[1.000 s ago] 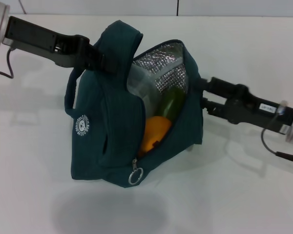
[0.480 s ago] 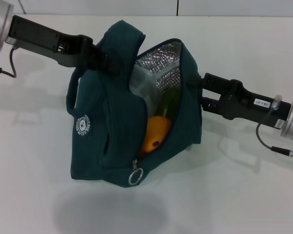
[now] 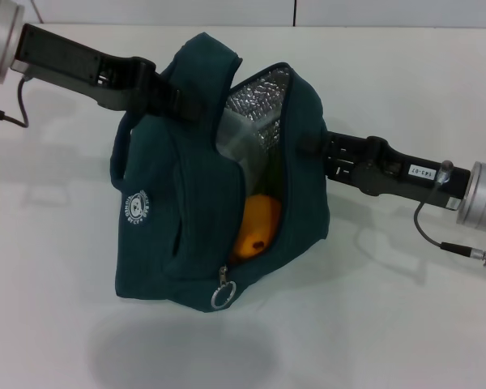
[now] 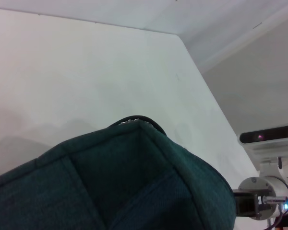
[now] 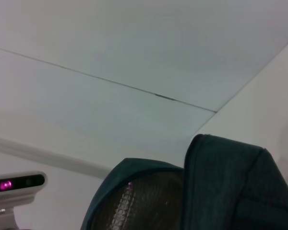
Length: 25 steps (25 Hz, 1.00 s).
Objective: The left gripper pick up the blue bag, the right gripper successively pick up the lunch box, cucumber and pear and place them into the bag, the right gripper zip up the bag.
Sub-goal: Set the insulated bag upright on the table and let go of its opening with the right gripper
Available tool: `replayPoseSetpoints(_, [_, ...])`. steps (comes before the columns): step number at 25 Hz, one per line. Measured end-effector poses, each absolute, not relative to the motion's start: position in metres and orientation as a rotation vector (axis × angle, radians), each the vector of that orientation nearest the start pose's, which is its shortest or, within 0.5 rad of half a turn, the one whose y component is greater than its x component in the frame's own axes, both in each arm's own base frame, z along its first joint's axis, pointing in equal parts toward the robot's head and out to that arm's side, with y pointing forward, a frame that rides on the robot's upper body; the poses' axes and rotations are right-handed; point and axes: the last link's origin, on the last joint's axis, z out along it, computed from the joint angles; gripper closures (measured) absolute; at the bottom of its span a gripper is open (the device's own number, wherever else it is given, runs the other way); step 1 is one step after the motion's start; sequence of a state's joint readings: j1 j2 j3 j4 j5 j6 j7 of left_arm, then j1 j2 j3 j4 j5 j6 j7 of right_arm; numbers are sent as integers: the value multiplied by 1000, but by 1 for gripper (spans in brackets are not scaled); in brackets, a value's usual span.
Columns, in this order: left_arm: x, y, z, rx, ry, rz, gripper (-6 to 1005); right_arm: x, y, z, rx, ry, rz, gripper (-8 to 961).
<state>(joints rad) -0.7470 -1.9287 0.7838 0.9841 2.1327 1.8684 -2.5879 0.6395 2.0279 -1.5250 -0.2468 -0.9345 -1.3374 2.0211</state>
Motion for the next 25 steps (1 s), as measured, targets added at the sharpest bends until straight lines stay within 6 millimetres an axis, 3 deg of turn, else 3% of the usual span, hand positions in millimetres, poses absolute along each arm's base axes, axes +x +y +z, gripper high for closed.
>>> replayPoseSetpoints(17, [-176, 369, 85, -2696, -1630, -349, 950, 219, 342, -61, -2308, 1852, 1235, 840])
replayPoseSetpoints(25, [-176, 368, 83, -2706, -1628, -356, 949, 216, 337, -53, -2361, 1706, 1320, 891])
